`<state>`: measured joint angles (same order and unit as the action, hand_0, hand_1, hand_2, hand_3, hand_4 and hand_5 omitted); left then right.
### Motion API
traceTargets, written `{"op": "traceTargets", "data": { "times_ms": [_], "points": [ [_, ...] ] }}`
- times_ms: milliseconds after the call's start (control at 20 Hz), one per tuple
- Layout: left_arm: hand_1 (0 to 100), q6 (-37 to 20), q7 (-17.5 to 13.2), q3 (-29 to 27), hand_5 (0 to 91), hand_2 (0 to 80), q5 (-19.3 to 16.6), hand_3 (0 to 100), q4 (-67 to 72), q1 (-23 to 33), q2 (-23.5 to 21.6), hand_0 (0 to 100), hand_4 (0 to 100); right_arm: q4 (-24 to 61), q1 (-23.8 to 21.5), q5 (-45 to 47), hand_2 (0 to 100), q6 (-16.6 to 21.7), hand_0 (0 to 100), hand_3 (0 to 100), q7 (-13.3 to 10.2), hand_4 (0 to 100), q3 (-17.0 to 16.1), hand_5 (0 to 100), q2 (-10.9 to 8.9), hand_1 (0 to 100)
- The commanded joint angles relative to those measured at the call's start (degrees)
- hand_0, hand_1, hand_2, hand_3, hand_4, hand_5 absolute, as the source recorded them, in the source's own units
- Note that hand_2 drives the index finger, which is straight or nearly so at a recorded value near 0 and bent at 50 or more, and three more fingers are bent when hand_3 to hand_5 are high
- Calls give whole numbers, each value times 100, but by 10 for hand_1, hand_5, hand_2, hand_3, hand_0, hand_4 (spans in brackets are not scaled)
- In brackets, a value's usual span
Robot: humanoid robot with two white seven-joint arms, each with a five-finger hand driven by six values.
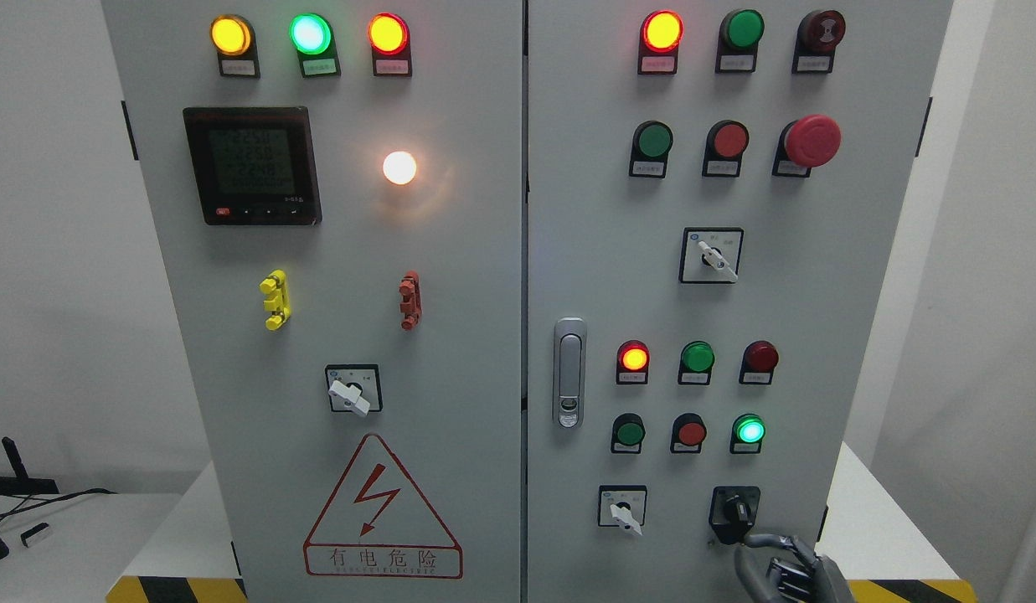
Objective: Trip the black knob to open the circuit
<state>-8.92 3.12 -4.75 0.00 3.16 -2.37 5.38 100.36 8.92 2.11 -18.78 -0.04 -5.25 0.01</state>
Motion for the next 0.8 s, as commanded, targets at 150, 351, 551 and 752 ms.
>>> {"op": "traceTargets", "data": {
  "times_ms": [150,351,551,752],
  "points": [
    [389,-5,5,0,0,0,-176,0,0,0,-2,120,0,-26,-4,0,442,-3,433,1000,-4,1000,-72,970,61,750],
    [389,-5,5,0,0,0,-176,0,0,0,-2,120,0,9,-66,0,440,6,436,1000,4,1000,-169,967,43,751],
    [389,-5,5,0,0,0,-176,0,0,0,-2,120,0,9,-223,9,440,50,437,1000,57,1000,-283,965,17,751],
    [389,-5,5,0,0,0,-176,0,0,0,-2,120,0,132,-487,26,454,120,438,1000,75,1000,-371,964,-53,751]
  ]
}}
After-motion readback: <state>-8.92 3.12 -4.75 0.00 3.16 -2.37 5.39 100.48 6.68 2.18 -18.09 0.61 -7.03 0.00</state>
